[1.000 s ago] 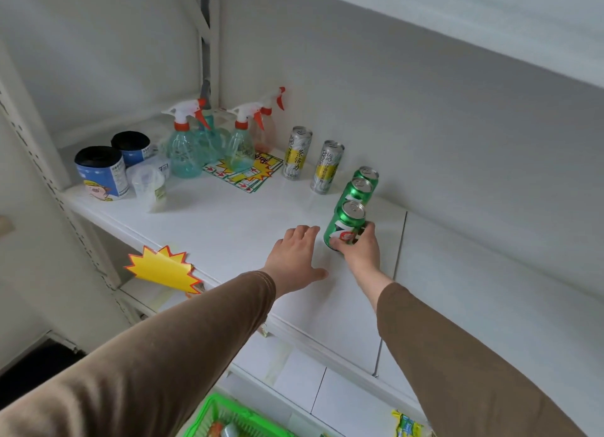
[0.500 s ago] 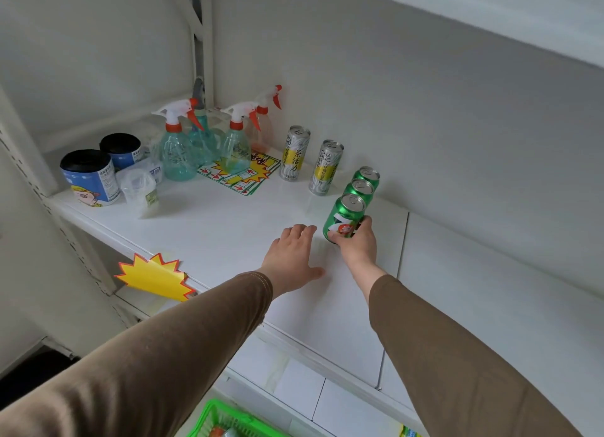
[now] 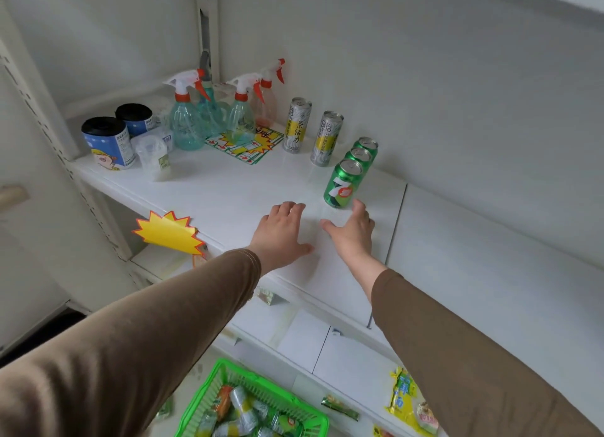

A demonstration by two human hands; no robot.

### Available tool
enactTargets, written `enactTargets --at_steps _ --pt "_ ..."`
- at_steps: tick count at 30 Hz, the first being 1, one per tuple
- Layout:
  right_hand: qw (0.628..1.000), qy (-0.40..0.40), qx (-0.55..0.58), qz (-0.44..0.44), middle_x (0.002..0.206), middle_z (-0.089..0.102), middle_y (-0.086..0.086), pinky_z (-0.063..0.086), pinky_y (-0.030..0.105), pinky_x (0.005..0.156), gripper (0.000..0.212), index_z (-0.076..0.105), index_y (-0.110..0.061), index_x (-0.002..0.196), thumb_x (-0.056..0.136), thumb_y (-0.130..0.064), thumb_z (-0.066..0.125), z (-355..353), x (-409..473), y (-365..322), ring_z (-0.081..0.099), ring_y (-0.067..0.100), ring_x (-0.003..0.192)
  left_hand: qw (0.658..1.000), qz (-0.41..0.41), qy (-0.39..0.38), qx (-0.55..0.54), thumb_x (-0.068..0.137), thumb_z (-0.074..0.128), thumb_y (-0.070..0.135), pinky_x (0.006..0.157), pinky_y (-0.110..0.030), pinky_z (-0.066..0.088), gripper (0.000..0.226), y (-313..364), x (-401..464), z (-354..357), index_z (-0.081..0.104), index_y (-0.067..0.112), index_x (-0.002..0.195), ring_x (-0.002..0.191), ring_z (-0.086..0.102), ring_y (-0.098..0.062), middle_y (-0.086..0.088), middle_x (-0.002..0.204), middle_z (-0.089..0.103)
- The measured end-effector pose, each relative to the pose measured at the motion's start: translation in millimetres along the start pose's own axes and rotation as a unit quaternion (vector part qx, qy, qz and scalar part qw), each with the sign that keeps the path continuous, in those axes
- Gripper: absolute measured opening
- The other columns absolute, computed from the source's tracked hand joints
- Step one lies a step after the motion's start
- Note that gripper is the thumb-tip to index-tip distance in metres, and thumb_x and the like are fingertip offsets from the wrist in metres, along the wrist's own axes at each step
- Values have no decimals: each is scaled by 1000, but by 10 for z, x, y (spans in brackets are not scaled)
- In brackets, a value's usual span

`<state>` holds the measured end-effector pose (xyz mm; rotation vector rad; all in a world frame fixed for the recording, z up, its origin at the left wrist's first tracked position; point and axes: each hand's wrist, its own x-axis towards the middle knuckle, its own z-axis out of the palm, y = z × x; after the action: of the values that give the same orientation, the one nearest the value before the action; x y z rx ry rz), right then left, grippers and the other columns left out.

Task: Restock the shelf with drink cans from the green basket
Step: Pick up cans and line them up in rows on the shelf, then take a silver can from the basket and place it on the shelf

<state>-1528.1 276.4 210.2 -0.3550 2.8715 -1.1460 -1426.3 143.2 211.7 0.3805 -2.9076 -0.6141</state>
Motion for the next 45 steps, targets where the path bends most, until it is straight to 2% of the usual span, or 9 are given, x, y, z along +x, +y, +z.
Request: enactTargets --at_steps 5,10,14,21,26,29,34,40,45 --pt "988 -12 -83 -126 150 41 8 32 35 111 80 32 -13 152 86 -34 73 -41 -595 91 30 29 138 999 0 37 27 82 68 48 111 -42 29 84 -127 -414 28 28 16 149 141 25 -28 -8 155 27" --pt "959 7 -163 -233 152 39 9 31 41 116 70 38 -11 148 91 -39 68 31 -1282 169 31 30 138 995 25 88 34 81 68 50 114 -45 26 83 -307 -1028 75 30 16 148 142 24 -31 -10 156 26" --pt "940 11 -195 -280 157 34 6 26 41 120 65 40 -13 148 93 -42 62 177 -1898 240 28 31 143 992 51 110 47 82 67 50 113 -47 27 83 -472 -1641 207 32 15 148 143 25 -32 -11 157 27" --pt "925 -25 -213 -312 159 33 7 24 49 121 62 43 -13 147 93 -37 62 606 -2834 698 27 31 147 995 41 67 55 78 70 49 115 -47 25 89 -785 -2631 808 29 17 150 144 25 -33 -11 158 25" --pt "937 -109 -204 -262 158 33 6 27 47 121 59 41 -13 147 95 -31 62 1126 -3277 1444 26 27 146 998 5 -16 64 78 72 50 118 -46 21 93 -1120 -3224 1530 26 17 152 146 22 -31 -10 159 22" --pt "946 -154 -195 -208 156 34 4 26 40 122 58 39 -13 148 97 -30 61 1469 -3463 1977 28 24 145 997 -24 -50 52 79 71 44 118 -46 22 88 -1333 -3499 2017 28 16 151 145 24 -32 -11 158 25" --pt "962 -203 -156 -92 149 42 4 31 38 119 57 39 -13 147 95 -23 62 2139 -3620 2847 35 23 140 989 -76 -123 36 81 69 44 117 -45 21 90 -1668 -3747 2969 21 19 153 145 21 -30 -10 159 21" --pt "951 -266 -157 -14 148 46 7 32 40 117 57 38 -13 148 98 -26 60 3098 -3610 3768 37 27 139 976 -123 -181 22 85 63 47 118 -45 22 91 -2061 -3787 4117 10 21 155 146 19 -29 -6 160 17" --pt "936 -314 -157 29 154 41 8 28 41 120 63 34 -13 151 97 -33 62 3958 -3420 4315 32 28 145 970 -142 -195 20 85 64 47 118 -43 24 91 -2408 -3721 4891 11 21 155 145 20 -27 -4 159 17"
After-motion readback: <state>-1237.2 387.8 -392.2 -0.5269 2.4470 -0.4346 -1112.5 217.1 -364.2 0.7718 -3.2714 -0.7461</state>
